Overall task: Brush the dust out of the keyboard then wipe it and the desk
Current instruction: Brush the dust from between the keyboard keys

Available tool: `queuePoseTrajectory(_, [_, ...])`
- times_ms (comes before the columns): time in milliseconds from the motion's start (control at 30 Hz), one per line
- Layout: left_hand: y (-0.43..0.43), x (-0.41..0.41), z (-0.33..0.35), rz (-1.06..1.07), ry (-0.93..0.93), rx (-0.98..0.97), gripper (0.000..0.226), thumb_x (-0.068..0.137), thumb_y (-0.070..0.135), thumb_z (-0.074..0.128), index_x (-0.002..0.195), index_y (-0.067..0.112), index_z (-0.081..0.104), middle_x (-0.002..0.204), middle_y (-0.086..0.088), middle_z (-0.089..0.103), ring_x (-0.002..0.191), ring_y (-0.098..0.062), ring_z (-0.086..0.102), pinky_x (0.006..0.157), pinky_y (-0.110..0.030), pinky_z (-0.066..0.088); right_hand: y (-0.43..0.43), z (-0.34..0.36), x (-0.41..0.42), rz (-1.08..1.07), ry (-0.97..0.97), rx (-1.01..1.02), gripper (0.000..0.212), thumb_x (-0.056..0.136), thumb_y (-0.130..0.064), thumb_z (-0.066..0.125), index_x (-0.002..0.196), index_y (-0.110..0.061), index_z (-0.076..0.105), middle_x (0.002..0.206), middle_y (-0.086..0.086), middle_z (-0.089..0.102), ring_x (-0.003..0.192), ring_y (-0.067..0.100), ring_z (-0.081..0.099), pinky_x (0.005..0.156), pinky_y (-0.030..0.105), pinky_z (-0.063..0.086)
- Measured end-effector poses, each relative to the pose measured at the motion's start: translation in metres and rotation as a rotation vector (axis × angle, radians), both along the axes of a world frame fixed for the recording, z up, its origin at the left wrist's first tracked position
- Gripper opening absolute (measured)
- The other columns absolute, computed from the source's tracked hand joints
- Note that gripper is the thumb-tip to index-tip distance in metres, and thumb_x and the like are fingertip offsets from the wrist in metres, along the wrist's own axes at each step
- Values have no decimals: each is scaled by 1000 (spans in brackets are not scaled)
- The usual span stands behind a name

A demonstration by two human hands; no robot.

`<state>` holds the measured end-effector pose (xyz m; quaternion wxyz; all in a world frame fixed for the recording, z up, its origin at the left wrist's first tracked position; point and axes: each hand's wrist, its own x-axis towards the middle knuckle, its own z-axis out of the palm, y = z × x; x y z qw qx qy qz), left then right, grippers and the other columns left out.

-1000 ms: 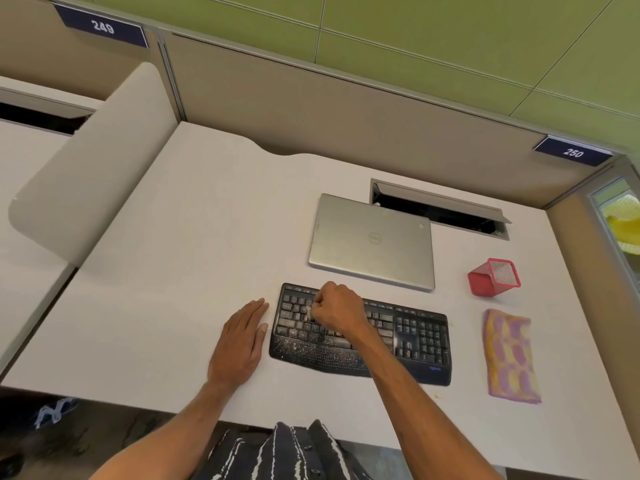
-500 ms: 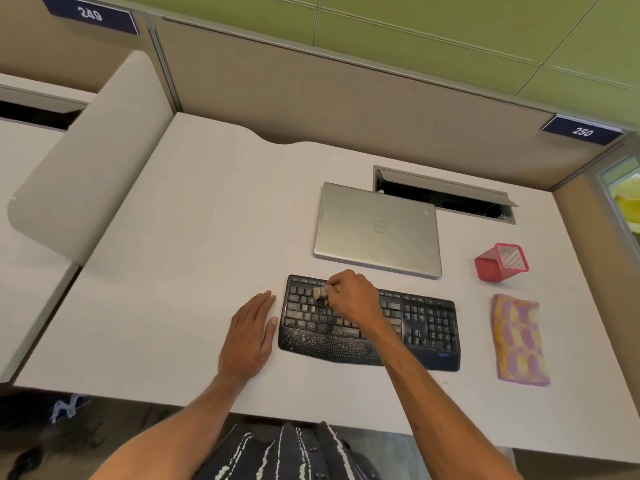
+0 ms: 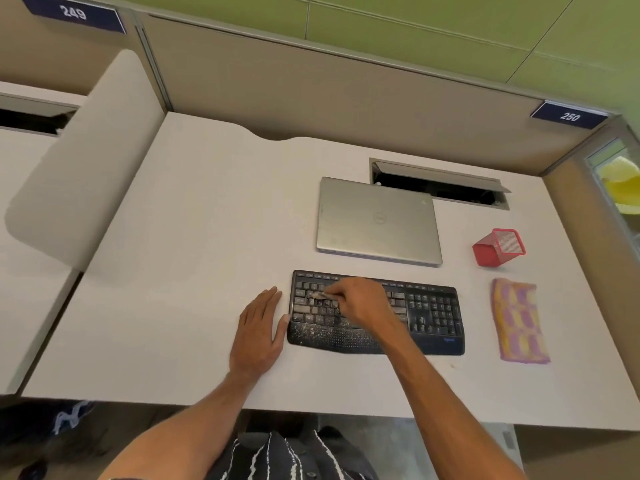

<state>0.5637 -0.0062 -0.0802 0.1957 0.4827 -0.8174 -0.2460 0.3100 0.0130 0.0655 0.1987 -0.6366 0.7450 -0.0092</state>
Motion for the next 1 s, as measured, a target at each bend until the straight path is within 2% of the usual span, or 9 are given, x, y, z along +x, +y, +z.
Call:
queuePoseTrajectory(67, [1, 0, -1, 6, -6, -9, 58, 116, 50, 41, 169, 26, 39, 174, 9, 36, 164, -11, 27, 134, -40, 27, 1, -3, -4, 29, 86, 27, 22, 105, -40, 59, 121, -38, 73, 105, -19, 77, 74, -2, 63, 79, 29, 60])
queuePoseTrajectory(200, [1, 0, 0, 7, -1, -13, 58, 116, 51, 41, 168, 25, 40, 174, 9, 37, 164, -11, 27, 133, -40, 28, 0, 1, -21, 37, 178, 45, 18, 103, -38, 64, 116, -34, 75, 96, -16, 77, 74, 4, 65, 86, 34, 61])
queuePoseTrajectory(300, [0, -1, 1, 10, 4, -26, 58, 115, 52, 44, 167, 25, 42, 173, 9, 39, 163, -11, 30, 133, -39, 29, -1, 3, -21, 49, 92, -2, 24, 104, -45, 59, 121, -36, 74, 102, -20, 76, 75, 0, 64, 77, 25, 57])
queuePoseTrajectory(400, [1, -1, 0, 11, 1, -27, 60, 114, 53, 47, 167, 26, 42, 173, 10, 38, 162, -11, 30, 133, -39, 29, 6, -2, -10, 63, 64, 5, 27, 104, -48, 55, 119, -36, 74, 103, -21, 76, 77, 0, 66, 74, 24, 56])
queuePoseTrajectory(533, [2, 0, 1, 16, 6, -29, 60, 113, 52, 51, 167, 26, 42, 173, 10, 39, 162, -11, 31, 132, -40, 31, 14, -3, -18, -5, 110, 30, 23, 103, -46, 59, 110, -33, 77, 82, -20, 72, 63, -2, 59, 60, 20, 46])
queuePoseTrajectory(633, [1, 0, 0, 8, 1, -27, 60, 114, 52, 50, 167, 27, 40, 174, 10, 37, 162, -11, 30, 132, -41, 31, 14, 3, -25, -107, 43, -4, 19, 101, -37, 62, 103, -30, 80, 73, -18, 71, 52, -1, 53, 51, 18, 37])
queuePoseTrajectory(767, [1, 0, -2, 14, 1, -35, 61, 114, 56, 44, 168, 28, 39, 174, 11, 37, 163, -10, 29, 133, -41, 31, 9, 2, -23, -211, -105, -60, 19, 102, -28, 61, 105, -27, 80, 70, -15, 70, 51, 6, 55, 50, 25, 47])
queuePoseTrajectory(867, [1, -1, -2, 20, -5, -28, 60, 114, 54, 44, 168, 28, 40, 174, 11, 38, 163, -10, 29, 133, -40, 30, 6, -4, -19, -190, -89, -39, 20, 102, -26, 61, 106, -26, 80, 73, -16, 72, 51, 6, 56, 46, 21, 44])
queuePoseTrajectory(1000, [1, -1, -1, 27, 4, -22, 58, 114, 53, 44, 168, 29, 40, 173, 13, 37, 163, -8, 28, 134, -36, 27, 6, -3, -15, -169, -87, 42, 17, 100, -23, 64, 104, -26, 80, 72, -18, 68, 47, 0, 48, 45, 16, 33])
